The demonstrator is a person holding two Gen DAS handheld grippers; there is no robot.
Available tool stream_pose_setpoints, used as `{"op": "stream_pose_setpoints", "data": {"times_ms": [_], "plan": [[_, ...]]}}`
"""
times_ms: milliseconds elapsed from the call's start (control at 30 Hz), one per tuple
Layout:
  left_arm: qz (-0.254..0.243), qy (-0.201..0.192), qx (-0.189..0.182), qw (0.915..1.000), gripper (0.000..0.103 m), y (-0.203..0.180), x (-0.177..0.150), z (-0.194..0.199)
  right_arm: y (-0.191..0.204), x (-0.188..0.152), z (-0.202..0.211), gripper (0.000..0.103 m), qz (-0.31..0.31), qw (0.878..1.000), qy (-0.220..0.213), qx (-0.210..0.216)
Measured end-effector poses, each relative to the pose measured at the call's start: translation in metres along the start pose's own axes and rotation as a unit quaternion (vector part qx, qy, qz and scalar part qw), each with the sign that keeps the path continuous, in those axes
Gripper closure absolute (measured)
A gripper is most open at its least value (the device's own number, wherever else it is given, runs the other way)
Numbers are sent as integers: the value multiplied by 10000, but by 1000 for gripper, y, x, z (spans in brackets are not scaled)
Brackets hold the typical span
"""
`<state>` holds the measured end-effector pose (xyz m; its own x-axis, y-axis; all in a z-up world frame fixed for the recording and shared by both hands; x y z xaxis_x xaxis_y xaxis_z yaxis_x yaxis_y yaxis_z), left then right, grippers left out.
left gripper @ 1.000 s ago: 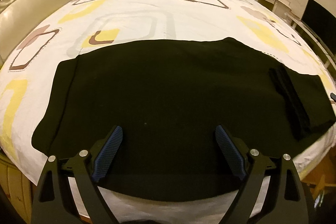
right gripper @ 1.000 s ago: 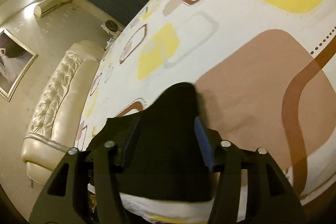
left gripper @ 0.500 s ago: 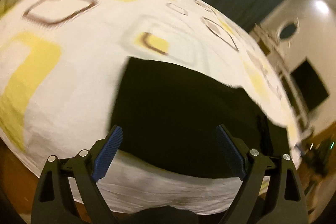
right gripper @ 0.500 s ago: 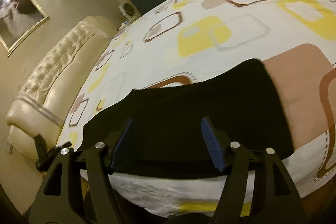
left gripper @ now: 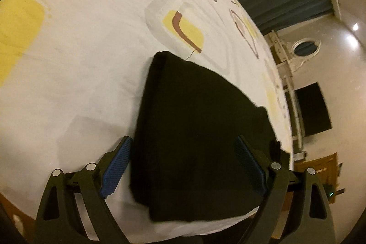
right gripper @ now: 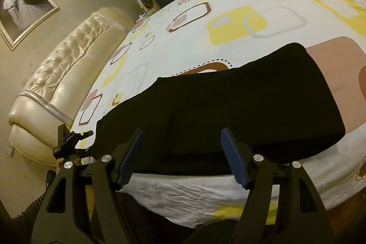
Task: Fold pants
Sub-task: 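Grasp the trousers' waistband end with the left gripper and lift it, then fold the held waistband end over toward the leg ends with the left gripper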
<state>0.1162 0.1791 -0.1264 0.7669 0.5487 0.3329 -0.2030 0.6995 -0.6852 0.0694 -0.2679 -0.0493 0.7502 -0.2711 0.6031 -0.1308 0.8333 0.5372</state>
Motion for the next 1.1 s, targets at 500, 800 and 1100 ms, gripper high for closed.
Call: {"op": "stream_pose_setpoints", "data": {"times_ms": [500,800,1100], "plan": [[-206,320,153,9992,89,-23,-5,-14,-1,-4,-3,34,84,10000,-36,-30],[-542,66,-37,9985,90,-94,7,19,-10,4,5,34,15,9997,-216,-131],[-1486,5,-101,9889,90,-206,-6,26,-17,12,14,34,16,9991,-344,-239]]}}
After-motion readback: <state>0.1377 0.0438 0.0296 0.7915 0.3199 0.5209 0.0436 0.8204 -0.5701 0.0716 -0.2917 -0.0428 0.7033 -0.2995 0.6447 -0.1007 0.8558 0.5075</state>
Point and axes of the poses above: each gripper's, at about its wrist camera, not at the fingertips, and z roughly against the way its jaws point, y to its left, x to its top, the point moved 7 cm from there along -z, roughly the way its jaws point, and after that the axes turned 5 degrees about -y, right-handed, at the moved point
